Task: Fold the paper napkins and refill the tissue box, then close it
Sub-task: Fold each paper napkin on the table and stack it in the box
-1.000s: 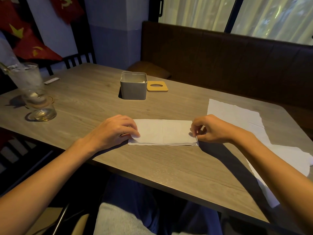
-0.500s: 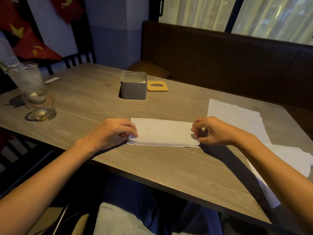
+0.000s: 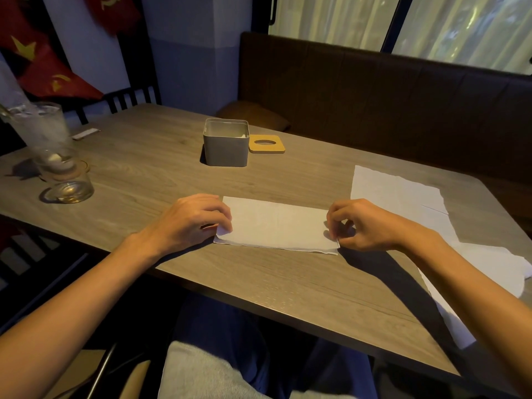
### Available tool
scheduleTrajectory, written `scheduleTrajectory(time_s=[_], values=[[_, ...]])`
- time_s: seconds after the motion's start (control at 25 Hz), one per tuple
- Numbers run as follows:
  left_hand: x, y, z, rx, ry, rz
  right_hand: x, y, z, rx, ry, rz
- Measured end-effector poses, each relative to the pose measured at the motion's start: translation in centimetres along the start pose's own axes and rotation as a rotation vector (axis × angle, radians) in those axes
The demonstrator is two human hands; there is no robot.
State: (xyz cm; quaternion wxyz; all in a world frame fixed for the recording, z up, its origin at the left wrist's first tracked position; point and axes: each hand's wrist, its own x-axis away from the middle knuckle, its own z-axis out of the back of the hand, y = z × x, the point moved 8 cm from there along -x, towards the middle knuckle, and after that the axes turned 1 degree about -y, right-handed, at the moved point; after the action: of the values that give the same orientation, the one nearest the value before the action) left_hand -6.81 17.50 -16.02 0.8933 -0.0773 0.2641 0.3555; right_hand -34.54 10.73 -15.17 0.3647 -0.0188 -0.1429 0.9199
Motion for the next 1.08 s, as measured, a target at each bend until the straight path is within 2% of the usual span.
scheduleTrajectory(time_s=[0.52,1.08], values=[[-0.2,0.6,0.1,-0.005,-0.051,-0.018,0.6,-0.7,-0.4,-0.001,0.006,0.030],[-0.1,0.2,-0.3,0.062,-0.128,0.050,1.3,-0.9,-1.0,-0.024,0.031,0.050]])
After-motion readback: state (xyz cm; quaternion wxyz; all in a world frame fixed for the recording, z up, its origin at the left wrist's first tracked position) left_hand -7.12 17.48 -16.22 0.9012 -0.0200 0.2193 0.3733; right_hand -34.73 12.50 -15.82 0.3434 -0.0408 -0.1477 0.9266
